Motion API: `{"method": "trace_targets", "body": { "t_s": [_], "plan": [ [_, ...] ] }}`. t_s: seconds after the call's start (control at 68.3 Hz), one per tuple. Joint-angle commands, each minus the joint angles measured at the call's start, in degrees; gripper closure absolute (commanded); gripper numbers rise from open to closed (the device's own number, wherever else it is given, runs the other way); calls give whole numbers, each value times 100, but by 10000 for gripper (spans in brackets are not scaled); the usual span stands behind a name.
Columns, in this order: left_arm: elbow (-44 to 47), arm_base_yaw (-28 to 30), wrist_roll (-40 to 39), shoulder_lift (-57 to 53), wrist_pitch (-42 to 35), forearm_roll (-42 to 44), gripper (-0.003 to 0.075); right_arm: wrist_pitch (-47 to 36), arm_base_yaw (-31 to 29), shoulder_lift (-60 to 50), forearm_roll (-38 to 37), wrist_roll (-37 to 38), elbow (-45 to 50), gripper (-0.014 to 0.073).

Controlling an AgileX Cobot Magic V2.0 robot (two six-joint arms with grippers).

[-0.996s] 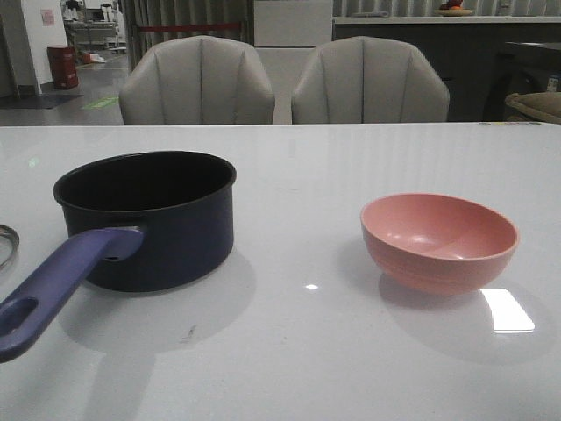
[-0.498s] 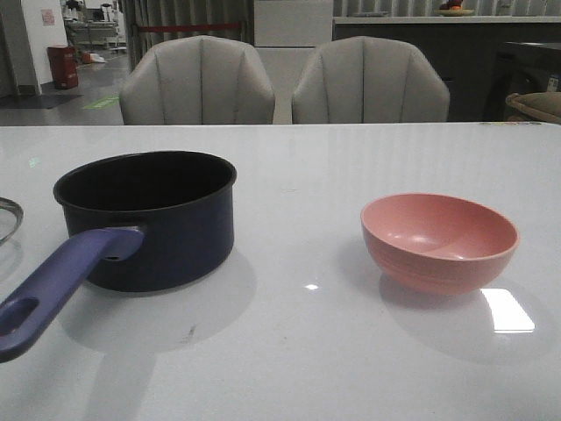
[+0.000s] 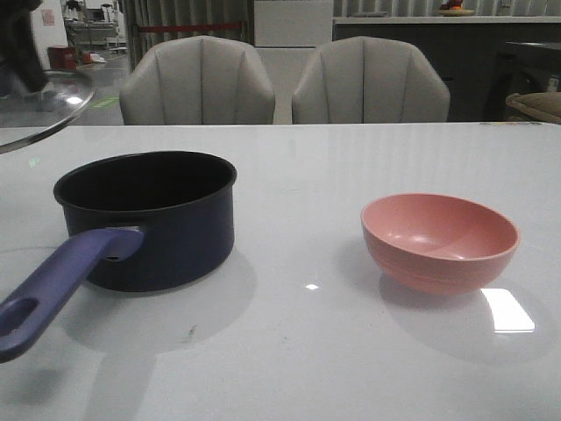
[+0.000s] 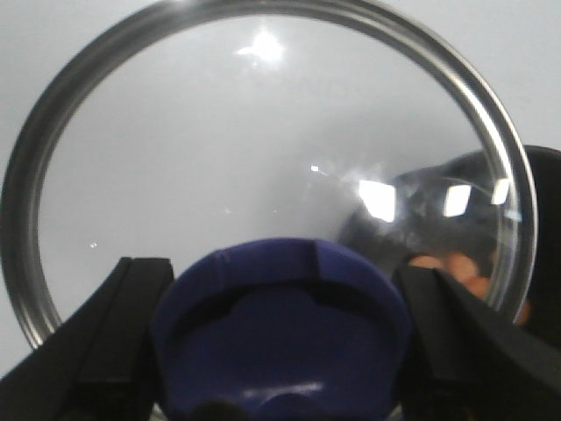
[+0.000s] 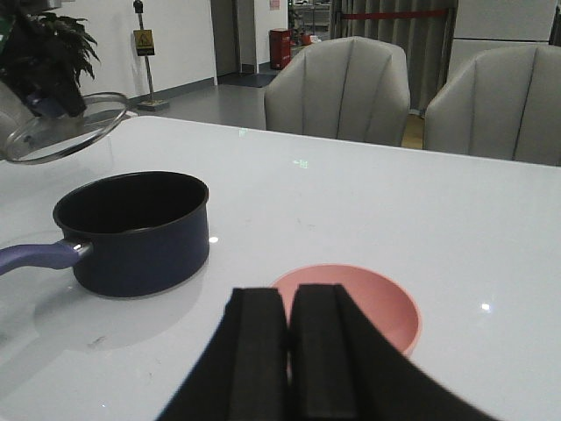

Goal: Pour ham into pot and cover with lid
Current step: 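Lift the glass lid with the left gripper and move it over the saucepan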

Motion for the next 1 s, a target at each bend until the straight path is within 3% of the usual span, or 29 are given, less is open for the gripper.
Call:
{"method": "trace_targets", "body": {
  "t_s": [0.0, 0.293, 0.615, 0.981],
  "plan": [
    [-378, -544, 27, -248, 25, -194, 517, -487, 3, 54, 39, -38, -148, 423],
    [-542, -1571, 27, 172, 206, 218, 517, -487, 3, 54, 39, -38, -148, 423],
    [-542, -1649, 27, 300, 466, 228, 517, -487, 3, 54, 39, -38, -148, 423],
    [-542, -1649, 27, 300, 142, 193, 512, -487, 3, 54, 39, -38, -148, 423]
  ]
}}
